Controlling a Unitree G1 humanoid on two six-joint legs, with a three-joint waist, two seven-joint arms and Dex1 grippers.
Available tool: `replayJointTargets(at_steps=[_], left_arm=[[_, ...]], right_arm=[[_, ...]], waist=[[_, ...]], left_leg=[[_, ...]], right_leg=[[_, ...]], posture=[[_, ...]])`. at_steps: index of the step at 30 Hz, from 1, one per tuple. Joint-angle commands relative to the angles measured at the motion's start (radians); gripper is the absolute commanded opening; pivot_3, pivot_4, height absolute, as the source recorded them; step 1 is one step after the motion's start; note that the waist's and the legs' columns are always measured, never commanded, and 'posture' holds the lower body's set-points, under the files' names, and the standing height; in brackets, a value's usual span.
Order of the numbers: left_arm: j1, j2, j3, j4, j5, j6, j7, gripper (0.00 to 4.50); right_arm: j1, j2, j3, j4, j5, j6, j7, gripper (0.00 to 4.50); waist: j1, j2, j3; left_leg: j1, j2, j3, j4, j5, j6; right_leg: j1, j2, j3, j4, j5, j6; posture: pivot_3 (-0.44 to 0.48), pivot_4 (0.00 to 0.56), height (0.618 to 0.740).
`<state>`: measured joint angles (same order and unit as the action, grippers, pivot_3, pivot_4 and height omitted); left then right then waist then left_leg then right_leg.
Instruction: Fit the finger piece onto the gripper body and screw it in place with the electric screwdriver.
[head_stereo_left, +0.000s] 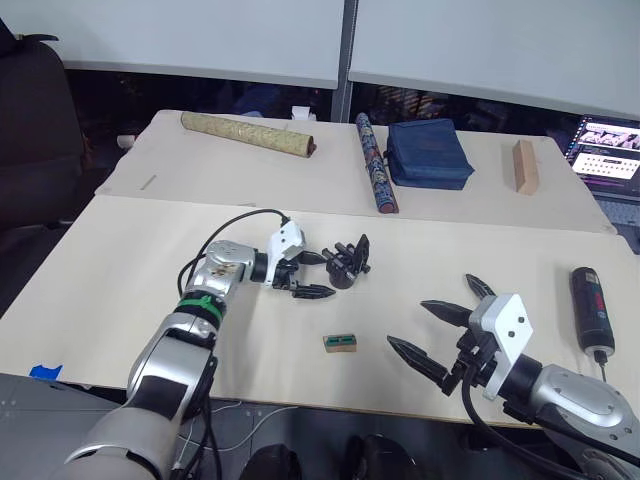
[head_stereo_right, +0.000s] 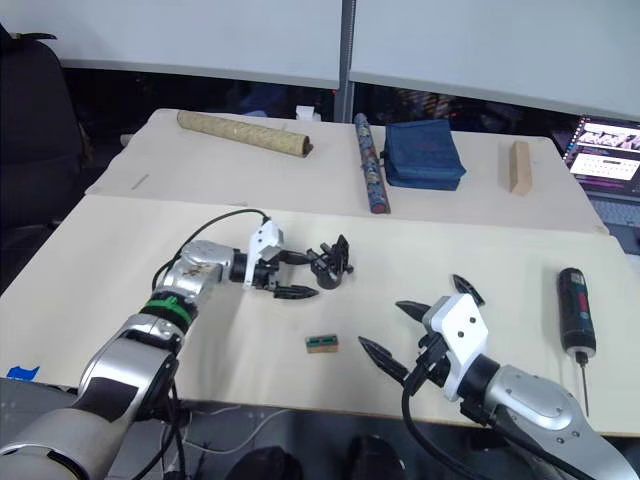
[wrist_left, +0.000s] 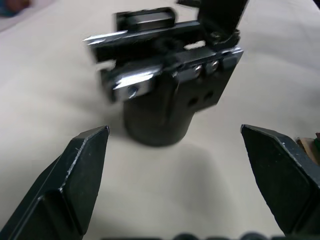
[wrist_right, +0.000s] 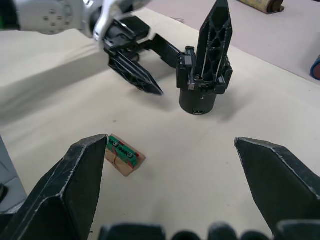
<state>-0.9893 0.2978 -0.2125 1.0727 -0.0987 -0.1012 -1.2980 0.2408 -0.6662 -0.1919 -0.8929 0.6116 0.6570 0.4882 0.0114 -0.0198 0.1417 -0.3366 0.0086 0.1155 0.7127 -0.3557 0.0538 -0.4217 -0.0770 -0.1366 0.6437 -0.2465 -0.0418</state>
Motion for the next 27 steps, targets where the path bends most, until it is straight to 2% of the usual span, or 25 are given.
replayJointTargets(at_steps=[1,7,15,18,21,25,27], left_arm=[[-0.064,-0.027,0.007,0.099,0.05,-0.088,0.012,4.47],[-0.089,-0.07,0.036,0.177,0.09,-0.13,0.064,4.47],[-0.09,-0.125,0.078,0.207,0.123,-0.147,0.196,4.47],[-0.078,-0.132,0.079,0.209,0.136,-0.158,0.194,3.69],[-0.061,-0.124,0.104,0.198,0.124,-0.157,0.192,2.38],[-0.014,-0.117,0.175,0.112,0.059,-0.136,0.192,2.37],[0.049,-0.123,0.197,-0.019,0.045,-0.092,0.276,2.37]], right_arm=[[0.002,0.007,-0.005,-0.032,0.001,-0.02,-0.006,4.5],[0.042,0.016,-0.015,-0.045,-0.006,-0.024,-0.019,4.5],[0.052,0.027,-0.005,-0.061,-0.011,-0.018,-0.035,4.5],[0.038,0.024,-0.005,-0.055,-0.007,-0.014,-0.038,4.5],[0.033,0.022,-0.006,-0.053,-0.007,-0.014,-0.037,4.5],[0.036,0.025,-0.003,-0.061,-0.01,-0.015,-0.043,4.5],[0.047,0.028,-0.002,-0.072,-0.013,-0.018,-0.046,4.5]], waist=[[-0.002,0.0,0.0],[-0.001,0.0,0.0],[0.0,0.0,0.0],[-0.001,0.0,0.0],[-0.002,0.0,0.0],[-0.005,0.0,0.0],[-0.007,0.0,0.0]], left_leg=[[0.0,0.0,0.0,0.0,0.0,0.0],[0.0,0.001,0.0,0.0,0.0,0.0],[0.0,0.001,0.0,0.001,0.0,0.0],[0.0,0.001,0.0,0.001,0.0,0.0],[0.0,0.001,0.0,0.001,0.0,0.0],[0.0,0.002,0.0,0.001,0.0,0.0],[0.0,0.002,0.0,0.001,0.0,0.0]], right_leg=[[0.0,0.0,0.002,0.0,0.0,0.0],[0.0,0.0,0.006,0.001,0.0,0.0],[-0.001,0.0,0.006,0.001,0.0,0.0],[-0.001,0.0,0.006,0.002,0.0,0.0],[-0.001,0.0,0.007,0.002,0.0,0.0],[-0.001,0.0,0.007,0.002,0.0,0.0],[-0.002,0.0,0.007,0.002,0.0,0.0]], posture=[[0.0,0.15,0.74],[0.0,0.15,0.74],[0.0,0.15,0.74],[0.0,0.15,0.74],[0.0,0.15,0.74],[0.0,0.15,0.74],[0.0,0.15,0.74]])
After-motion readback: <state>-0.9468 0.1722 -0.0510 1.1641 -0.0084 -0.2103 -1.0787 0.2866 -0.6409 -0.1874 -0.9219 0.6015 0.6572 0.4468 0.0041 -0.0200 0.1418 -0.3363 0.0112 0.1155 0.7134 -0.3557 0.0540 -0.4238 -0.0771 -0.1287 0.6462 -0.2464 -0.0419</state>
